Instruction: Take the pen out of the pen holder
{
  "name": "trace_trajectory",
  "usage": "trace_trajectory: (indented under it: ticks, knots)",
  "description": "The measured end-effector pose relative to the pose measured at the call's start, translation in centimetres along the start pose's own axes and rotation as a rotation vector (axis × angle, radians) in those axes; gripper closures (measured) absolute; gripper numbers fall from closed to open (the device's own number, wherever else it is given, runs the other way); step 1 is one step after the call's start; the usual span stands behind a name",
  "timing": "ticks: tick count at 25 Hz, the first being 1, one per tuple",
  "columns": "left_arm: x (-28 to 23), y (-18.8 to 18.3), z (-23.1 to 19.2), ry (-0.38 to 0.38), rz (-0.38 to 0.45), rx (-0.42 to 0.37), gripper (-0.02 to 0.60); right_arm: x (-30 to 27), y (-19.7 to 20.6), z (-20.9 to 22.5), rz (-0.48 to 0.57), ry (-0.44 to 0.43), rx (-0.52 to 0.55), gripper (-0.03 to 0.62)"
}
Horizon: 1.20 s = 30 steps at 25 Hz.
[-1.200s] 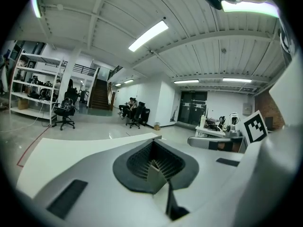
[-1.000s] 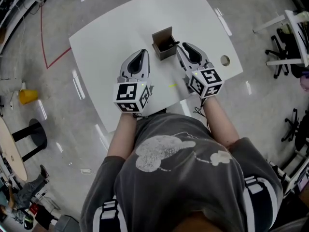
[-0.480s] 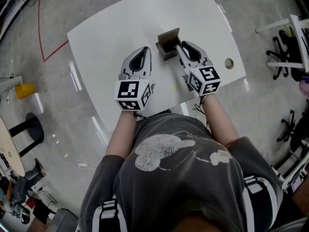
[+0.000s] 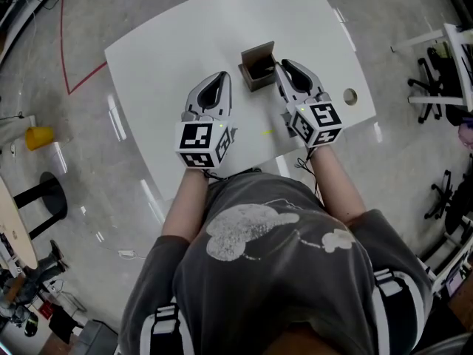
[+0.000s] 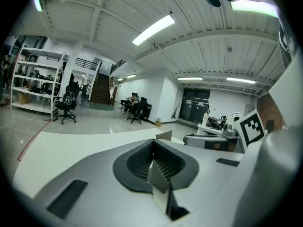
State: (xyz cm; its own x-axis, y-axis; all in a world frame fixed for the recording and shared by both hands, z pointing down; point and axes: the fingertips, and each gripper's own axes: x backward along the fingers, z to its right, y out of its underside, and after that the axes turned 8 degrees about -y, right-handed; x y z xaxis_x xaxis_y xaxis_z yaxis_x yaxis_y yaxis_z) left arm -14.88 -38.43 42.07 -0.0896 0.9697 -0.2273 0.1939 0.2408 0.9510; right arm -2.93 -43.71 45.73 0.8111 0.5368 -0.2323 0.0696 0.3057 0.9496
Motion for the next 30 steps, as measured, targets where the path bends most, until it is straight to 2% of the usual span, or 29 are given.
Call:
trace_trajectory:
  ticks: [10, 15, 30]
  knots:
    - [2.2, -0.5, 2.7, 0.025, 0.031, -0.026, 0.574, 4.2, -5.1, -2.2, 0.152, -0.018, 0.029, 0.52]
    - [4.3, -0.8, 4.7, 0.037, 0.06, -0.044, 0.574, 7.4, -6.4, -3.6, 0.207, -0.017, 0.05, 0.52]
    - [15.1, 0.7, 11.3, 0.065, 0.101, -0.097, 0.574, 19.0, -3.4, -9.6, 0.255, -0.004, 0.053, 0.52]
